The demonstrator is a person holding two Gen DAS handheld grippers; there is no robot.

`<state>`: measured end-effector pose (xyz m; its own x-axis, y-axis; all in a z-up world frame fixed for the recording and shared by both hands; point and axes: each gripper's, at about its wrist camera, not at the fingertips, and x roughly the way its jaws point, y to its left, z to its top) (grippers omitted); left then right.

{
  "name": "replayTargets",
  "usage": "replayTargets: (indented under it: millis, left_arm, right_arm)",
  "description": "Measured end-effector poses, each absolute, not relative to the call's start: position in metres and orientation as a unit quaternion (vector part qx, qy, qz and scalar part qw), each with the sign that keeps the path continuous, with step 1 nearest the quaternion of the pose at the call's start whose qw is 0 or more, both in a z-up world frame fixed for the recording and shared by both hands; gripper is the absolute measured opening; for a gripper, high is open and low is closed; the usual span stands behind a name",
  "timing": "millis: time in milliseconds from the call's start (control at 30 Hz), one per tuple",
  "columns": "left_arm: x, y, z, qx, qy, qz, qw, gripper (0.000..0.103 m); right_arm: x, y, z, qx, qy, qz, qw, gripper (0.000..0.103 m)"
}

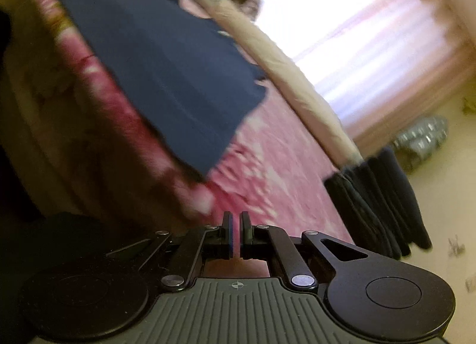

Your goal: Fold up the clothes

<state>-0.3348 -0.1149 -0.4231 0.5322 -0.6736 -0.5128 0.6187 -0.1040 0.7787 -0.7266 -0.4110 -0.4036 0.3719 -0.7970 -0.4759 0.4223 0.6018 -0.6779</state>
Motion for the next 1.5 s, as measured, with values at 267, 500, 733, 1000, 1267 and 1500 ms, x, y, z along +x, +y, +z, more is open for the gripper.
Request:
replayTargets:
  millis: [267,500,733,1000,1267,1500]
  left_arm:
    - [-0.335,-0.134,-0.372,0.519,-0.044,-0.482,0.705,0.020]
    - [-0.324,-0.183,-0.349,0.504,-0.024,-0.507,0.699,0.027]
    - [-0.274,-0.278,-0.337,0.476,-0.005,-0.544,0.691,0.033]
    - [-0.173,-0.468,-0.362,0.454,0.035,-0.560,0.692,0.034]
    - [-0.117,-0.610,-0.356,0.464,0.088,-0.594,0.652,0.035]
    - [-0.079,-0.714,-0.379,0.468,0.123,-0.604,0.634,0.035]
  right_arm:
    - [-0.719,-0.443,-0.352,-0.122,0.358,-0.400,0.835,0.000]
    - [-0.694,-0.472,-0.315,-0.072,0.318,-0.390,0.861,0.017]
    - [-0.634,-0.539,-0.292,-0.047,0.311,-0.362,0.878,0.091]
    - [-0.509,-0.690,-0.305,-0.001,0.330,-0.270,0.905,0.091]
    - [-0.425,-0.809,-0.302,0.024,0.365,-0.214,0.906,0.091]
    - [-0.370,-0.911,-0.311,0.076,0.389,-0.203,0.895,0.075]
